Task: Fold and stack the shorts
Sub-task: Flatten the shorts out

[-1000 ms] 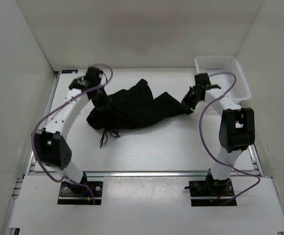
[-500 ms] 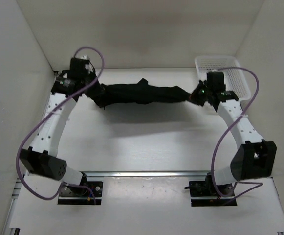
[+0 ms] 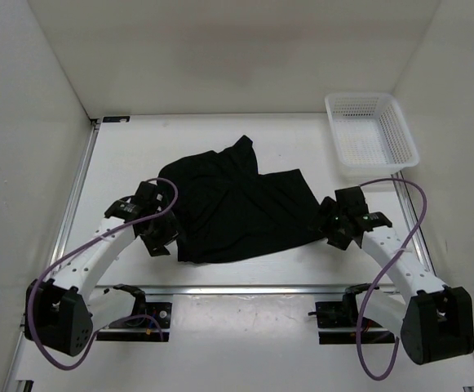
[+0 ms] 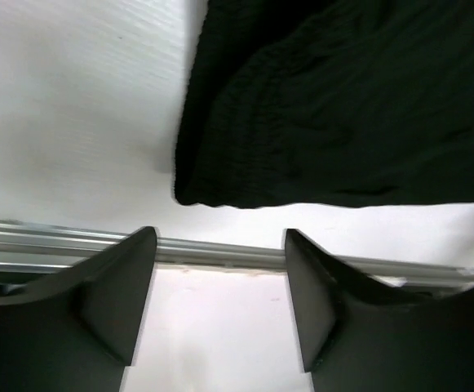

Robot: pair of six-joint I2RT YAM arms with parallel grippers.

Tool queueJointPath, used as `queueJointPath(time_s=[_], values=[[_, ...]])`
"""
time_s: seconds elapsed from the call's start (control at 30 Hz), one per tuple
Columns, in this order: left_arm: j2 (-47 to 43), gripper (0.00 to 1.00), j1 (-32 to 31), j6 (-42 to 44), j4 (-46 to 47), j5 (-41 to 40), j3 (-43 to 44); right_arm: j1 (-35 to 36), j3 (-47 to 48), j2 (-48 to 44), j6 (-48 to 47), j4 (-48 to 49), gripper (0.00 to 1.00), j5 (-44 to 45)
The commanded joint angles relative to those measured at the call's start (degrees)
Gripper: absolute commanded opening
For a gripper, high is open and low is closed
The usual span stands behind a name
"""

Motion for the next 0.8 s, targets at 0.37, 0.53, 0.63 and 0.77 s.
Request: queueJointPath(time_s=[0.37,0.53,0.63,0.77], values=[[-0.1,0.99,-2.6,-13.2,9.9,5.9,-10.1,0.1,4.9,2.9,1.5,-1.0,0.7,3.8],[2.0,0.98,-2.6,-14.5,13.2,3.7,-11.4,-3.0,0.9,5.1,1.5,1.9,0.84,-5.5],[5.7,0.78,-2.6,-15.5,15.4,2.5,-11.9,-4.2,-0.1,9.1,1.5,5.6,0.92,-10.1],[8.9,0.14,-2.6,-14.9,15.4,1.8,-11.3,-4.8,-0.7,14.7,2.1,9.0,0.89,-13.3]])
